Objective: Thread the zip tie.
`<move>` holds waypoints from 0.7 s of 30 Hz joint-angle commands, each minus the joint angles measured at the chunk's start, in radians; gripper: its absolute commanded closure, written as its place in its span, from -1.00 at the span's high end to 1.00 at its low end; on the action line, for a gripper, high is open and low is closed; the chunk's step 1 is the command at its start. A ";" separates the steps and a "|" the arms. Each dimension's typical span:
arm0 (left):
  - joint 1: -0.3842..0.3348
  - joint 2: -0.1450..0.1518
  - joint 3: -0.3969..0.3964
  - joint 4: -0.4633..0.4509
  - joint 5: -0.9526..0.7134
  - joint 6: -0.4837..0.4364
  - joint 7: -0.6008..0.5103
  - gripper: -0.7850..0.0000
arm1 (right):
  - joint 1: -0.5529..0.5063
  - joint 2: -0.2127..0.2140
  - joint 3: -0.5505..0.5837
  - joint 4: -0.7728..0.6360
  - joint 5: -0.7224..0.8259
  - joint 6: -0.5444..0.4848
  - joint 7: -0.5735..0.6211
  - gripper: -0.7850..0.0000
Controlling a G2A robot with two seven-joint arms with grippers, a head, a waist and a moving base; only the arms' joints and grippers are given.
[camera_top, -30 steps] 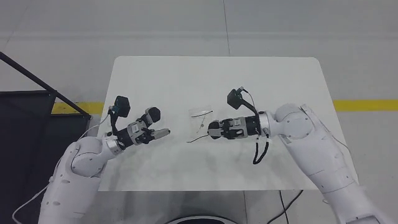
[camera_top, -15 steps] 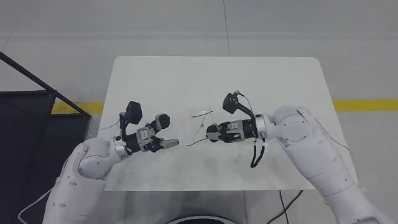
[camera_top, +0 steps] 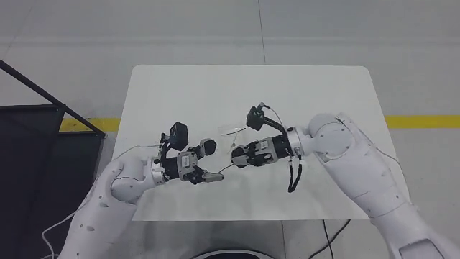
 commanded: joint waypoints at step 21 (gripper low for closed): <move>-0.019 0.048 0.091 0.012 0.076 0.000 0.153 -0.29 | 0.097 0.004 -0.119 0.066 0.101 0.010 0.010 -1.00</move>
